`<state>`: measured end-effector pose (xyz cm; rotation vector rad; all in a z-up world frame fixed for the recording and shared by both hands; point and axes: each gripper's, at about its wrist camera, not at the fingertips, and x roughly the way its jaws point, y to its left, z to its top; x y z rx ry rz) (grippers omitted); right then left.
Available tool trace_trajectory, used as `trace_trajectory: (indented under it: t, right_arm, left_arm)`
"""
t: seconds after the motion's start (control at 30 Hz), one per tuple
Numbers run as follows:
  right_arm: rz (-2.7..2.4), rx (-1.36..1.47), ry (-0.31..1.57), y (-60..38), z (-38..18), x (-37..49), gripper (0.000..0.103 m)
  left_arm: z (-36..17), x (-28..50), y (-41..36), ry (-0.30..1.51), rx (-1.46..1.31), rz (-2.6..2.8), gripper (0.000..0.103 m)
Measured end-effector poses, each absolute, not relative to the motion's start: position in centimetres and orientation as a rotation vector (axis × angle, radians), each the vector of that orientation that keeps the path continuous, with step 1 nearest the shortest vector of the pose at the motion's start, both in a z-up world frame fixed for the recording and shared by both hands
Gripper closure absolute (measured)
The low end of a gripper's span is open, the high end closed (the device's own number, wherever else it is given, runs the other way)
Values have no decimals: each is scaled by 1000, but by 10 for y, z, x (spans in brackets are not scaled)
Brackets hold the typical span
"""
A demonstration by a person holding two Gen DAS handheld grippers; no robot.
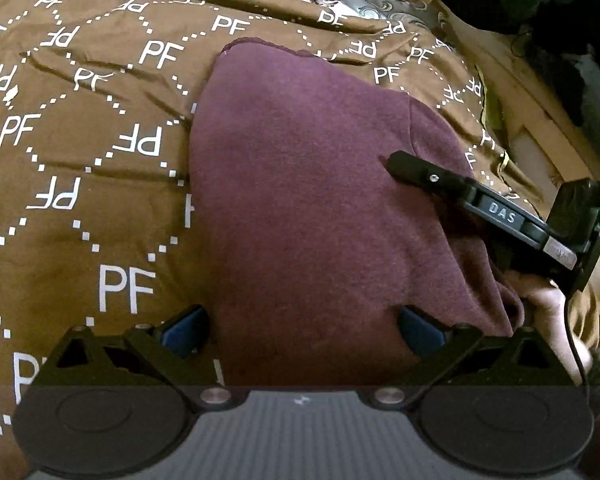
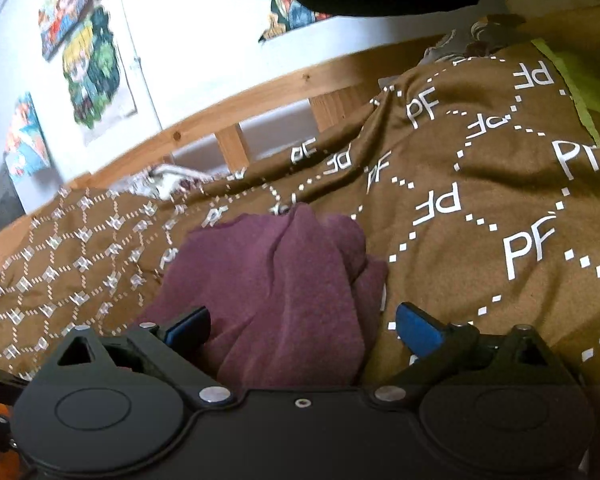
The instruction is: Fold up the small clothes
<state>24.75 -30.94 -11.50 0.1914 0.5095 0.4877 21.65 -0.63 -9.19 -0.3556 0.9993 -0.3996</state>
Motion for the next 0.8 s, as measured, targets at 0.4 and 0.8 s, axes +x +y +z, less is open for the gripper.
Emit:
trace_trajectory:
  t: [0.4, 0.8]
  right_arm:
    - [388, 79, 631, -282, -104, 251, 33]
    - [350, 132, 662, -270, -86, 236, 69]
  left_arm:
    - [-90, 220, -2, 1030, -382, -427, 0]
    - [-87, 214, 20, 1053, -528, -457, 22]
